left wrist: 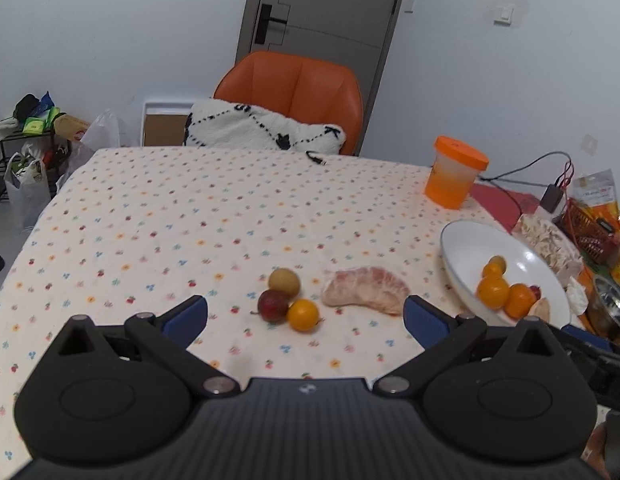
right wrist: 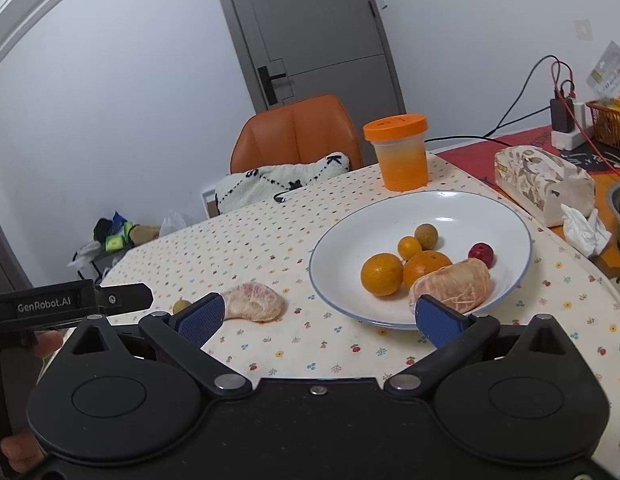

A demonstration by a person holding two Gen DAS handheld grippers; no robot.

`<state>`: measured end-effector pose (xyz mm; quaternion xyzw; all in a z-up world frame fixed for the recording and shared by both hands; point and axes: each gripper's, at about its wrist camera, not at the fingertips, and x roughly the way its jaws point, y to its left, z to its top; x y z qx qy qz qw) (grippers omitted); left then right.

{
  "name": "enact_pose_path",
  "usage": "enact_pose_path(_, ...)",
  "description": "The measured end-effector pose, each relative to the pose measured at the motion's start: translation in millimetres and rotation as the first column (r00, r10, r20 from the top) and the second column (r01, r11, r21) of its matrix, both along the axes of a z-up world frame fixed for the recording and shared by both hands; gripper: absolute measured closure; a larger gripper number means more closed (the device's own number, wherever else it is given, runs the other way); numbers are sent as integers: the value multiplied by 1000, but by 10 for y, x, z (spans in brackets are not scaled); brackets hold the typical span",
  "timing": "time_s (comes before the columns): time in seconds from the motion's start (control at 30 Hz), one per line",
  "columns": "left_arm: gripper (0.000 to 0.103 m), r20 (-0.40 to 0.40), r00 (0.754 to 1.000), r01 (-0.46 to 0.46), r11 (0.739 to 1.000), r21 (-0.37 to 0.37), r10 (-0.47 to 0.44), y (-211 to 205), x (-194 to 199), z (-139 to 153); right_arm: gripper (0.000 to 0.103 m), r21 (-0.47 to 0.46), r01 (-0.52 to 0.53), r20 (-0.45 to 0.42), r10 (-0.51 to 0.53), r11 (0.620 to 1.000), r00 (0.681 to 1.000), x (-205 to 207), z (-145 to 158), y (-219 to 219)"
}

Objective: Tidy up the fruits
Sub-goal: 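Withdraw both open tools from the plate toward the loose fruits, then close the left tool's fingers on the red plum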

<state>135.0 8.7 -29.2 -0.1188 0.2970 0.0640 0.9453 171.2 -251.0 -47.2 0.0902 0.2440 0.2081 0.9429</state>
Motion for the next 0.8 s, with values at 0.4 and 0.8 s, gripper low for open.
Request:
enact_pose_path(0.4,3,-10,1000,-19,1000,-6,19,169,43,-177,0,-4,-77,-12,77,997,997,43,-77,198)
enact_pose_path(0.8,47,-21,999,-36,999,-26,35,360,169,-307,9,-28,-169,-35,168,985,985,145,-144,542)
